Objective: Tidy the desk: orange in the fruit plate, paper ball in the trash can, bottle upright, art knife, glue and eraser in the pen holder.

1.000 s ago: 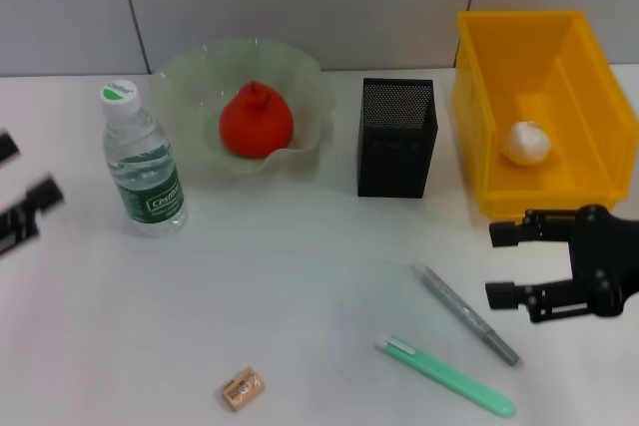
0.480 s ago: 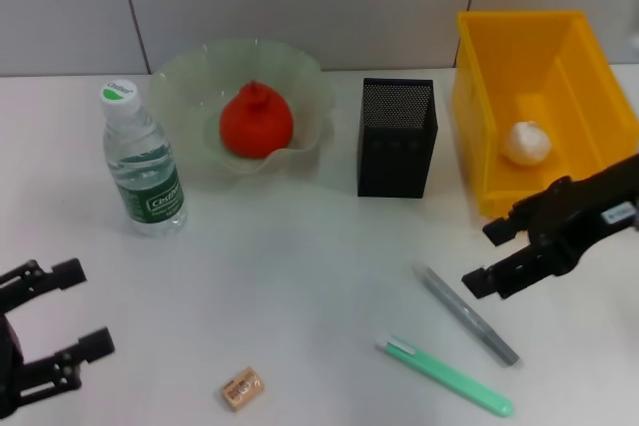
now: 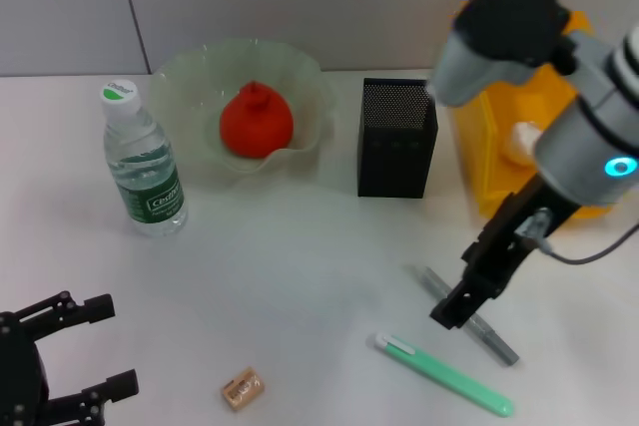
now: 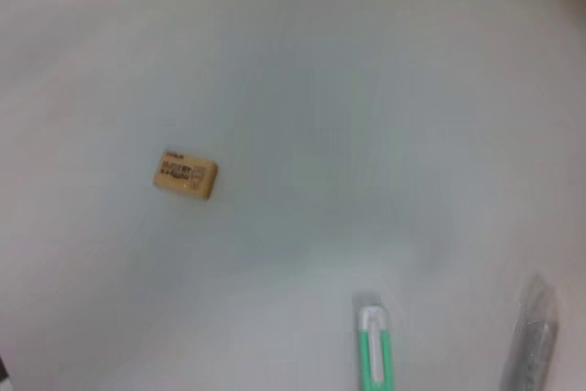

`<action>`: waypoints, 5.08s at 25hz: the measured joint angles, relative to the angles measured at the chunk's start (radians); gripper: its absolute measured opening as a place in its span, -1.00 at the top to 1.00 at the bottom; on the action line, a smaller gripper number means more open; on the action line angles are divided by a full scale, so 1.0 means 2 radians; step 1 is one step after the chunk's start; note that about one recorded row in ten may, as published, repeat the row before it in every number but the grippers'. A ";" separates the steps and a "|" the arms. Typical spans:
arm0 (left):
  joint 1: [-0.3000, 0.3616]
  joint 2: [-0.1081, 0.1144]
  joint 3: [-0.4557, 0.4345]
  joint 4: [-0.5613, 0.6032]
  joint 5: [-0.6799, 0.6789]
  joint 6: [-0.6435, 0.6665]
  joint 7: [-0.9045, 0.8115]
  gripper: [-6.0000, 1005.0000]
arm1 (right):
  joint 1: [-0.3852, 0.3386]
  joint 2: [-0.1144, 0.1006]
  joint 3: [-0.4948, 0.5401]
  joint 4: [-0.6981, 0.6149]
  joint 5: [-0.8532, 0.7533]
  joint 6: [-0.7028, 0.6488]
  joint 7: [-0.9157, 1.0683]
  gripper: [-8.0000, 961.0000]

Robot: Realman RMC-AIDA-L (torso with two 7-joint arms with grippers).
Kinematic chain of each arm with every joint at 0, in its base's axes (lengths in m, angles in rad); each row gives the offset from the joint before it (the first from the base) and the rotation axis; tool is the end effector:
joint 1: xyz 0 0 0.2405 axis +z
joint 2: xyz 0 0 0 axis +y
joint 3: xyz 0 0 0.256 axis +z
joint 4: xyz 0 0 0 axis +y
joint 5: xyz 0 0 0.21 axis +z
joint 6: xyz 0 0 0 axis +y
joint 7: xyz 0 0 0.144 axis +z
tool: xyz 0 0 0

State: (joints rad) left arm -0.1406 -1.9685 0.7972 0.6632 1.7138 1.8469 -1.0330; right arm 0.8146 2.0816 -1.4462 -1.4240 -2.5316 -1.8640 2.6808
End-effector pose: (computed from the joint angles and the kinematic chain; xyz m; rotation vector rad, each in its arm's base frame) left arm -0.3316 0.2084 0.0518 -2.6331 -0.3975 -0.8701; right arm 0.0994 0.3367 -0.0034 -2.7818 0.7965 -0.6989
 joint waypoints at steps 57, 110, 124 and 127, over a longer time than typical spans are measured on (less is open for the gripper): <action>0.007 -0.012 -0.011 -0.007 0.001 -0.040 0.022 -0.62 | 0.075 0.005 -0.247 0.215 0.044 0.223 0.092 -0.16; 0.009 -0.019 -0.050 -0.015 0.000 -0.041 0.026 -0.62 | -0.058 0.001 0.003 -0.034 0.007 0.385 -0.052 0.54; 0.010 -0.025 -0.063 -0.015 -0.001 -0.040 0.030 -0.62 | -0.068 0.002 -0.047 0.068 0.010 0.548 -0.090 0.49; 0.009 -0.025 -0.064 -0.015 -0.001 -0.041 0.030 -0.62 | -0.076 0.002 -0.071 0.082 0.011 0.587 -0.091 0.47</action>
State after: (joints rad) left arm -0.1224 -2.0189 0.6690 0.6336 1.7125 1.7653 -0.9736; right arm 0.6631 2.0859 -1.5876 -1.2604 -2.5106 -0.6906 2.4996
